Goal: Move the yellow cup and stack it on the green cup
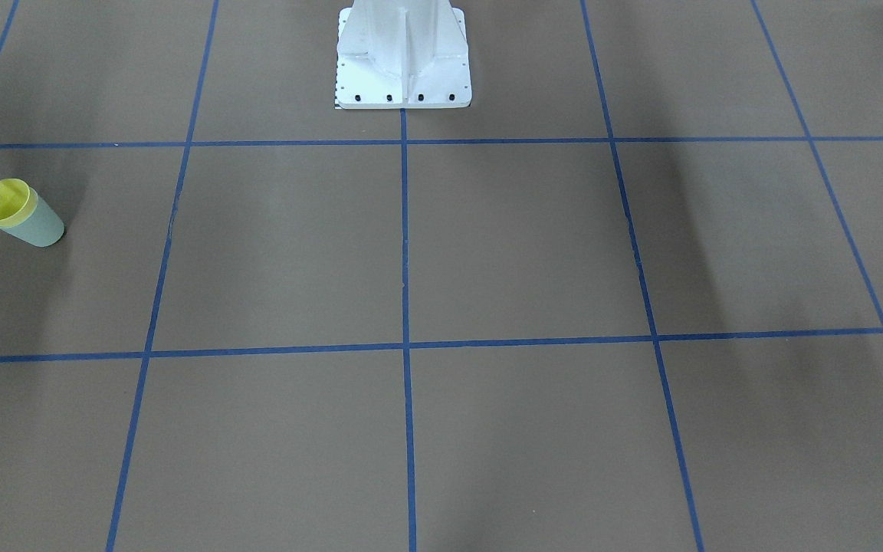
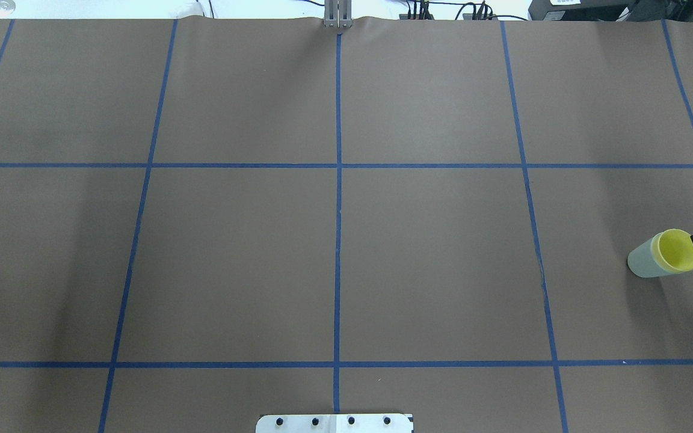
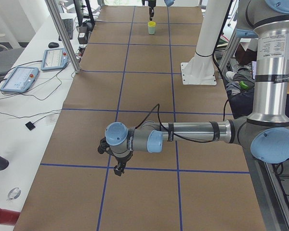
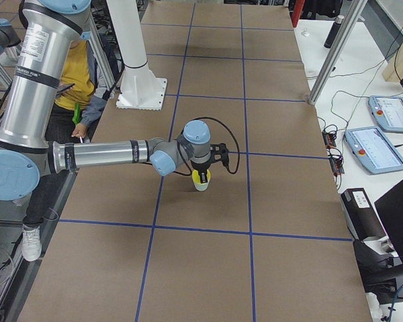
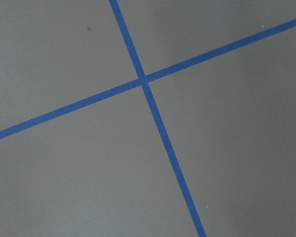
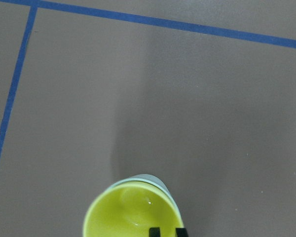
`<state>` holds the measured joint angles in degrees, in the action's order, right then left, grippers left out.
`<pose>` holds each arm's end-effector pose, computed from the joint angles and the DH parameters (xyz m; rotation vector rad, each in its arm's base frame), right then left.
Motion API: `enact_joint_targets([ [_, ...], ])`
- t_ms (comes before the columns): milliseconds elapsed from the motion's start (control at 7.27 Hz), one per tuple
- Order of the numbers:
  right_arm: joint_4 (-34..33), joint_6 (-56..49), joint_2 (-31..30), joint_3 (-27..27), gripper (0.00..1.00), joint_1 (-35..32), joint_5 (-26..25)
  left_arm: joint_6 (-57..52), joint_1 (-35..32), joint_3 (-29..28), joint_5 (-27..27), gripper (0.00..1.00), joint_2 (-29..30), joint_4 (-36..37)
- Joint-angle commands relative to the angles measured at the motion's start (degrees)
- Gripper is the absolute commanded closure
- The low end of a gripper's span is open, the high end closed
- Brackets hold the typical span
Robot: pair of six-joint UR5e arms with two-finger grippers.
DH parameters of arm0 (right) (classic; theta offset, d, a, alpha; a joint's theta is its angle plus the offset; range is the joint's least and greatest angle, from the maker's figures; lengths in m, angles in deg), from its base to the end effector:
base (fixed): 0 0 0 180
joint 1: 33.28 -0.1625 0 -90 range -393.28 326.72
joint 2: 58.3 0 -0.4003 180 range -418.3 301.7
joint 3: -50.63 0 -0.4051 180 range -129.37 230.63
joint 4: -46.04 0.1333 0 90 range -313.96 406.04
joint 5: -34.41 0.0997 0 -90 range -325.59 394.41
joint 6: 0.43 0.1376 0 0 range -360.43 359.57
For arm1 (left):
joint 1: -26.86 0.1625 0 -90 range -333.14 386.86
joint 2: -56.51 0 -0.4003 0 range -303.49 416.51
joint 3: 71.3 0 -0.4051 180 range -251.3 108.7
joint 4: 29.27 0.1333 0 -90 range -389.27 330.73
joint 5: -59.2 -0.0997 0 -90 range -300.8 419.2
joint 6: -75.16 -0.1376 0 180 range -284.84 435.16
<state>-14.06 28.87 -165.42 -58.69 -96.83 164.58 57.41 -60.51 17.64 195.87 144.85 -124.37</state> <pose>-0.1504 -0.4024 0.5656 0.1554 -0.8536 -0.1497 -0.0104 -0.4976 0.6721 0.1468 0.8066 0.3526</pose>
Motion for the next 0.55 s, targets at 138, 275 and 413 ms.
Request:
enact_joint_targets([
  [138, 0.2, -0.5, 0.2, 0.1, 0.0, 0.0, -0.2, 0.0, 0.0, 0.0, 0.0, 0.0, 0.1, 0.0],
  [275, 0.6, -0.7, -0.2, 0.2, 0.0, -0.2, 0.1, 0.0, 0.0, 0.1, 0.0, 0.0, 0.1, 0.0],
  [413, 0.5, -0.6, -0.6, 0.8, 0.0, -0.5, 0.3, 0.0, 0.0, 0.1, 0.1, 0.0, 0.1, 0.0],
])
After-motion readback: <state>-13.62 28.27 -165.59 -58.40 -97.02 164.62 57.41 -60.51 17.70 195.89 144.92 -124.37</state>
